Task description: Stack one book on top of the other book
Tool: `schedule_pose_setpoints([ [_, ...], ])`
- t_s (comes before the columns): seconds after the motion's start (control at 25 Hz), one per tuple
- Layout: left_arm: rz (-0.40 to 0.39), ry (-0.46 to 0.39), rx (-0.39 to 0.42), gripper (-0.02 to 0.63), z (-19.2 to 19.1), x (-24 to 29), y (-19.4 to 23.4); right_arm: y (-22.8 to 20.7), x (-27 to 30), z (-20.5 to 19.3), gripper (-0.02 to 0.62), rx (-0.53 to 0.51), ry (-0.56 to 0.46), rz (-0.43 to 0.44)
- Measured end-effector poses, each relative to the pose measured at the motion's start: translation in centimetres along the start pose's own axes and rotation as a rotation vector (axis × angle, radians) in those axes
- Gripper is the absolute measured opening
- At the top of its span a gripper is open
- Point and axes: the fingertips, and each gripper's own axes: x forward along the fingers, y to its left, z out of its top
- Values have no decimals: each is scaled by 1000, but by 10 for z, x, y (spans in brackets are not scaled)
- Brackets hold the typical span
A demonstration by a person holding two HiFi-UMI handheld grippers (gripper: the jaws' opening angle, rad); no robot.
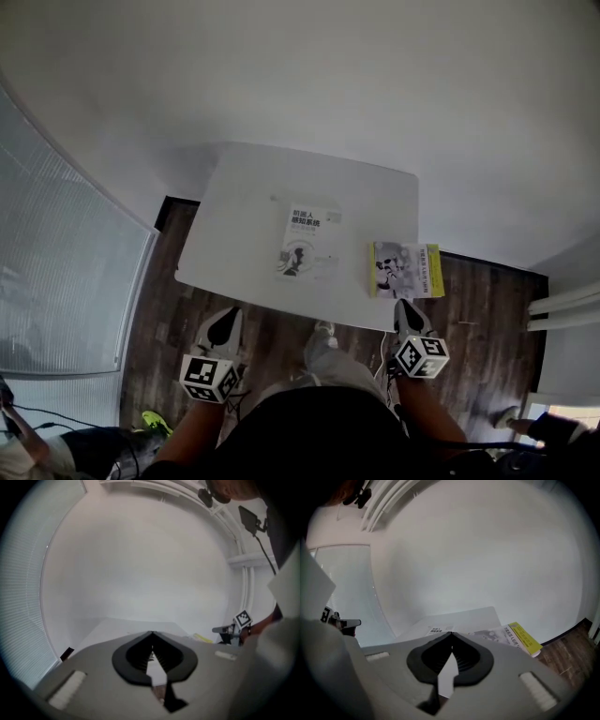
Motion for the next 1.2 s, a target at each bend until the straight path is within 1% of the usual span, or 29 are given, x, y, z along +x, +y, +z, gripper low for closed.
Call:
schedule_pose_setpoints([
  [0.12,-15,13,18,5,13,19,7,3,29,8,3,7,15,4],
  [0.32,-4,18,28,5,39,52,22,16,69,26,2,0,21,65],
  [0.56,-27,38,49,5,62,95,24,-4,102,45,3,38,12,45],
  [0.72,-28,49,90,5,78,122,27,-18,112,49,3,80,7,39],
  [0.84,-25,58,90,5,85,139,30,-36,117,44,3,98,31,15],
  [0.96,-51,78,96,5,86,159,28,-52,122,45,2,113,33,-21],
  [1.04,-84,81,108,5,88,171,22,-56,119,45,3,135,23,-51],
  [1.2,-182,53,186,5,106,194,7,-63,105,42,3,161,10,-126],
])
